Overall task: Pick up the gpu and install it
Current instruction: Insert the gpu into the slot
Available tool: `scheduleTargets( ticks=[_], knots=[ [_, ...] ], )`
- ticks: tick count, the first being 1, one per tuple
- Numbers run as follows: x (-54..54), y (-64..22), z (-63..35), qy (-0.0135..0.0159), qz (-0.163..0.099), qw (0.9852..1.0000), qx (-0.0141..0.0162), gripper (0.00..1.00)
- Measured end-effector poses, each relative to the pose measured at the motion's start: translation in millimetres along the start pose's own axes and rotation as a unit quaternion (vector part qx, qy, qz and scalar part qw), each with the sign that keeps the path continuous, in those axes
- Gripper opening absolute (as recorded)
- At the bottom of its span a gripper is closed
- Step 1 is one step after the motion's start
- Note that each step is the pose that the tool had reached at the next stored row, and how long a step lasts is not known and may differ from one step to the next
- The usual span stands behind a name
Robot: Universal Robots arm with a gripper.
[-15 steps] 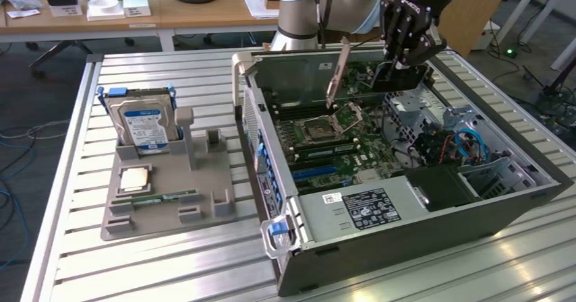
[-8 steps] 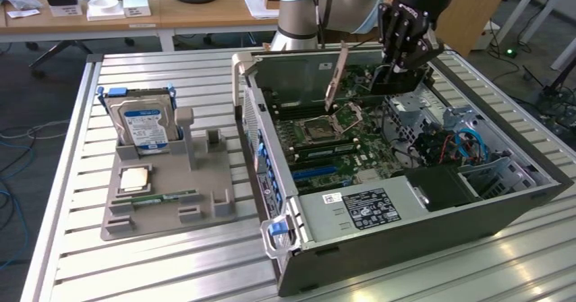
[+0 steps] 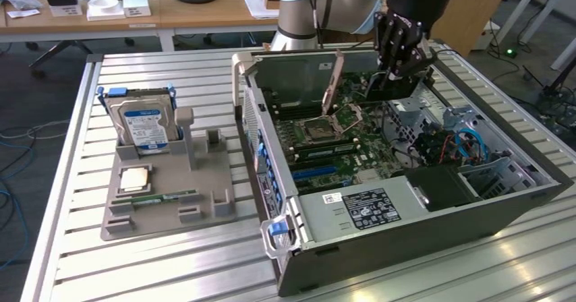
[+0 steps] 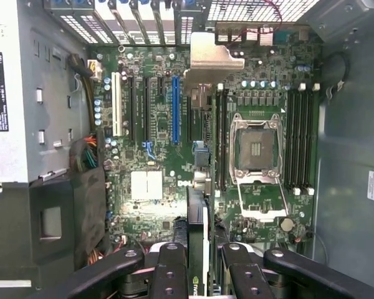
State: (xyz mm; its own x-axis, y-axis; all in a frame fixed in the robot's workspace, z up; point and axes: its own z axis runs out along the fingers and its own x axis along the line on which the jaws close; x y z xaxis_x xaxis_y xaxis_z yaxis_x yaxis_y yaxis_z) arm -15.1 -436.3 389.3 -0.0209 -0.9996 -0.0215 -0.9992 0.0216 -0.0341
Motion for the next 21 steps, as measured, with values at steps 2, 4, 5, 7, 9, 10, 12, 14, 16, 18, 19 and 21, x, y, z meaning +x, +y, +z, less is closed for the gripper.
scheduleTargets(
  ticks=[2, 4, 5, 7, 9, 10, 12, 14, 16, 18, 19, 21],
  knots=[
    [0.1, 1.1, 2.9, 0.0001, 0.000, 1.0000, 0.0000, 0.26],
    [0.1, 2.2, 5.9, 0.0001, 0.000, 1.0000, 0.0001, 0.26],
    [0.2, 2.7, 7.3, 0.0002, 0.000, 1.0000, 0.0000, 0.26],
    [0.3, 3.8, 9.9, 0.0002, 0.000, 1.0000, 0.0000, 0.26],
    [0.3, 4.8, 11.9, 0.0003, 0.000, 1.0000, 0.0000, 0.26],
    [0.4, 5.3, 12.7, 0.0003, 0.000, 1.0000, 0.0000, 0.26],
    [0.4, 6.4, 14.0, 0.0003, 0.000, 1.0000, 0.0000, 0.26],
    [0.5, 7.5, 15.3, 0.0003, 0.000, 1.0000, 0.0000, 0.26],
    [0.5, 8.5, 16.2, 0.0003, 0.000, 1.0000, 0.0000, 0.26],
    [1.0, 9.5, 16.9, 0.0003, 0.000, 1.0000, 0.0000, 0.26],
    [1.6, 9.7, 17.3, 0.0002, 0.000, 1.0000, 0.0000, 0.26],
    [3.5, 10.2, 18.2, 0.0002, 0.000, 1.0000, 0.0000, 0.26]
  ],
)
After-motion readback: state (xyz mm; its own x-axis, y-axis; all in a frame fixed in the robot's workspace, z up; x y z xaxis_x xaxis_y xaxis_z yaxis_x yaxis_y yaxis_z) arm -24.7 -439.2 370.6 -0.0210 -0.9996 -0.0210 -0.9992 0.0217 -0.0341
